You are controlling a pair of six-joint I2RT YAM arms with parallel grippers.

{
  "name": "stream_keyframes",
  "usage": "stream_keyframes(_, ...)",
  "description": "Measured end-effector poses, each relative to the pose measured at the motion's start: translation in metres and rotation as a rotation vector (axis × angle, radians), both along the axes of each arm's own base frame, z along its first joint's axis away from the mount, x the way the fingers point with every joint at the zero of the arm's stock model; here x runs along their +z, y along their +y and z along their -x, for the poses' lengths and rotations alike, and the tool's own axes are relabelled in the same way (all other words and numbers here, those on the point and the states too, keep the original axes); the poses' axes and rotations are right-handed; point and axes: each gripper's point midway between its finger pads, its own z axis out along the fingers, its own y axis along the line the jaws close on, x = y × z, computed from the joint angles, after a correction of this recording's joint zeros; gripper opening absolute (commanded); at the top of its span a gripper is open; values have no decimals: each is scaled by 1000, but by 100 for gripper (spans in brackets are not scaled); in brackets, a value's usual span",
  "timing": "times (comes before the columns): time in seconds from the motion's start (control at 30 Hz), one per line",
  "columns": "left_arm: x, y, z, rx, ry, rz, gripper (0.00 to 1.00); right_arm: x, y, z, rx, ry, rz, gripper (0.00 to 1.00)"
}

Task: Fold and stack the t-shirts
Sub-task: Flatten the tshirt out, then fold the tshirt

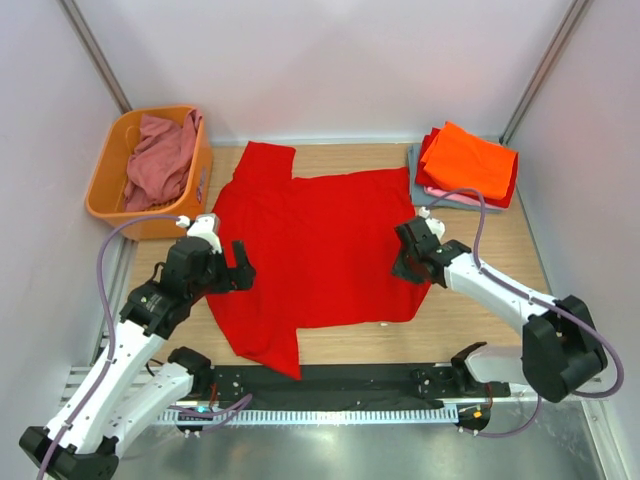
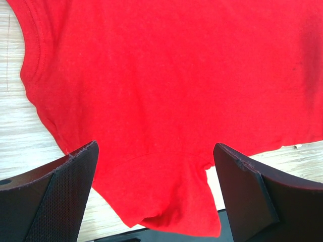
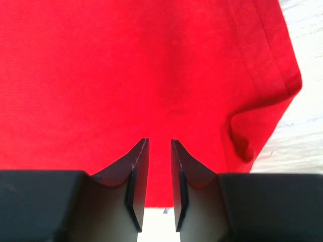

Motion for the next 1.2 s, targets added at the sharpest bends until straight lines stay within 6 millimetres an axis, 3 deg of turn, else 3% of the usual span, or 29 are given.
stream_keyframes(0.13,0,0,0,0,-1,-3,96,-20,-17,2,-45,49,-8,26)
stream_keyframes(0.2,0,0,0,0,-2,-3,96,-29,-34,9,-89,74,2,30)
stream_keyframes(0.27,0,0,0,0,-4,-3,96,-29,-54,20,-145,81,11,41)
stream_keyframes(0.4,1,-1,1,-3,-6,-3,96,-1,-76,37,-217,-2,-7,44)
stream_keyframes(0.6,2,-1,1,-5,-9,-1,96,45,-73,52,-272,-113,-131,48)
stream_keyframes(0.73,3,-2,2,-6,-13,1,93,75,-73,53,-274,-198,-177,58)
stream_keyframes(0.83,0,-3,4,6,3,2,92,90,-65,48,-231,-224,-209,61)
stream_keyframes(0.97,-12,-14,17,4,108,8,93,80,-38,37,-109,-165,-229,64)
stream_keyframes(1.1,-28,-36,42,-41,225,-7,93,65,11,37,96,-105,-210,66)
stream_keyframes(1.2,-39,-41,67,-64,304,-59,93,68,57,44,277,-110,-188,67)
